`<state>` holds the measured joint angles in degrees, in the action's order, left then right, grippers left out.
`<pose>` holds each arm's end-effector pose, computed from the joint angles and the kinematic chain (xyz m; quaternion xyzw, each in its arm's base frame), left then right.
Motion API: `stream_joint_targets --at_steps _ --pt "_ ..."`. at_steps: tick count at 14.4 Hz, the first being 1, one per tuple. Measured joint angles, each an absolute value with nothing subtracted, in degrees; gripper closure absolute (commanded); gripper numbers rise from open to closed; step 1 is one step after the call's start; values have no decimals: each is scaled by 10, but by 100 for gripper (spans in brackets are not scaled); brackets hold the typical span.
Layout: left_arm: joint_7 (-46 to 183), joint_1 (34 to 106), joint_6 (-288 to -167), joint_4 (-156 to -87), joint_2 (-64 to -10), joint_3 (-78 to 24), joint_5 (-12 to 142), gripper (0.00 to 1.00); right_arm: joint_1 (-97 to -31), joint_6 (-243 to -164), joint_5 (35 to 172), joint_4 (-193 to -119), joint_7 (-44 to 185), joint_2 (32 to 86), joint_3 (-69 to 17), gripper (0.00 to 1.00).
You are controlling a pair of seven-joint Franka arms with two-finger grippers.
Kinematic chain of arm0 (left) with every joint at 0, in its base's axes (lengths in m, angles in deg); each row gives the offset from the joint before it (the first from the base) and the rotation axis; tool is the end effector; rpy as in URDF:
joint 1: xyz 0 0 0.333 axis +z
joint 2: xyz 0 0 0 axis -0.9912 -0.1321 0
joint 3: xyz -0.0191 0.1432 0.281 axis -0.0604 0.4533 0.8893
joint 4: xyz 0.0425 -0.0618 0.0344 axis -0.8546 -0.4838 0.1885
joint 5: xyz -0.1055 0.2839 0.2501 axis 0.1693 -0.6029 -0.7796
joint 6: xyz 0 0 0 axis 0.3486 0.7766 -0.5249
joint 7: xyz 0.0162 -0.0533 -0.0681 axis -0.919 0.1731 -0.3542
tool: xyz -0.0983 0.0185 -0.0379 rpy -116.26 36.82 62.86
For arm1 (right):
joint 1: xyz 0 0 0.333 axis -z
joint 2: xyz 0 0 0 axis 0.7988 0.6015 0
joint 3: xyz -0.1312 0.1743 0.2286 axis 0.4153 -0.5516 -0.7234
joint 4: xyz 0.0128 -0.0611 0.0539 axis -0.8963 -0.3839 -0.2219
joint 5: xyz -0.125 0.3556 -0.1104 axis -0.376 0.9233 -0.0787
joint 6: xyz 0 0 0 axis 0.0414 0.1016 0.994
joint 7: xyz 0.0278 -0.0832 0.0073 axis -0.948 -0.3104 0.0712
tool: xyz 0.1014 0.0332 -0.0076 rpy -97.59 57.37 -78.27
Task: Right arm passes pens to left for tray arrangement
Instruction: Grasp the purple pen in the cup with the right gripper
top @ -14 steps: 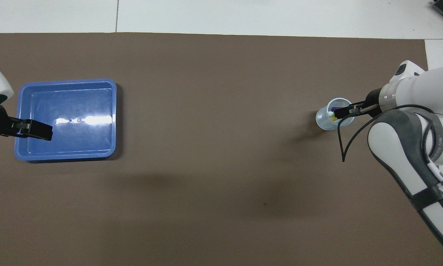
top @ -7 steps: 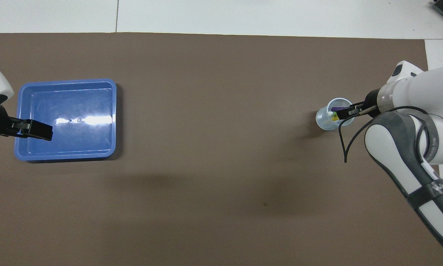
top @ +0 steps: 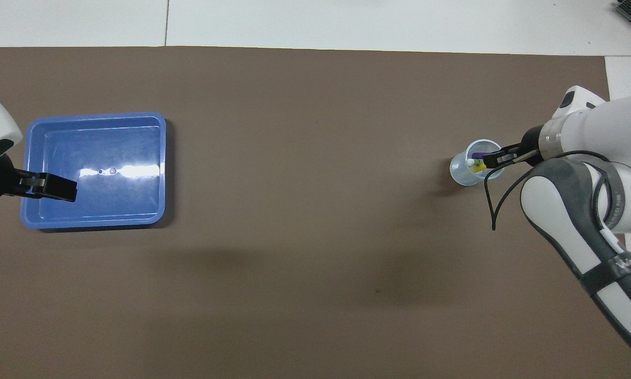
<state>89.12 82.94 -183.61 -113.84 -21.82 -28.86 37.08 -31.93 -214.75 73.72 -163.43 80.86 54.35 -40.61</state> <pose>0.5271 -0.0343 0.5872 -0.9965 0.0784 0.0139 0.0239 0.6092 -0.0003 0.4094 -0.9846 -0.1566 -0.0717 0.0306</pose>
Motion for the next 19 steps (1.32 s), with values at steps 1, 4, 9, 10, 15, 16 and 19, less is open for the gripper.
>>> stream_joint_targets --at_steps 1,4,9,10,15,16,19 --pt "891 829 -1837 -1139 -218 -289 371 0 -319 -2148 737 -1634 809 544 -406 47" --pt "891 829 -1838 -1139 -218 -289 371 0 -322 -2148 737 -1634 808 544 -407 55" --pt "891 829 -1838 -1140 -218 -289 371 0 -324 -2148 737 -1635 806 544 -407 55" --pt "891 829 -1838 -1140 -218 -289 371 0 -324 -2148 737 -1636 806 544 -407 55" --pt "891 829 -1838 -1140 -218 -290 371 0 -323 -2148 737 -1641 806 545 -406 57" --pt "891 829 -1838 -1140 -218 -290 371 0 -323 -2148 737 -1642 806 545 -406 60" --pt "891 829 -1838 -1140 -218 -289 371 0 -322 -2148 737 -1645 806 545 -405 66"
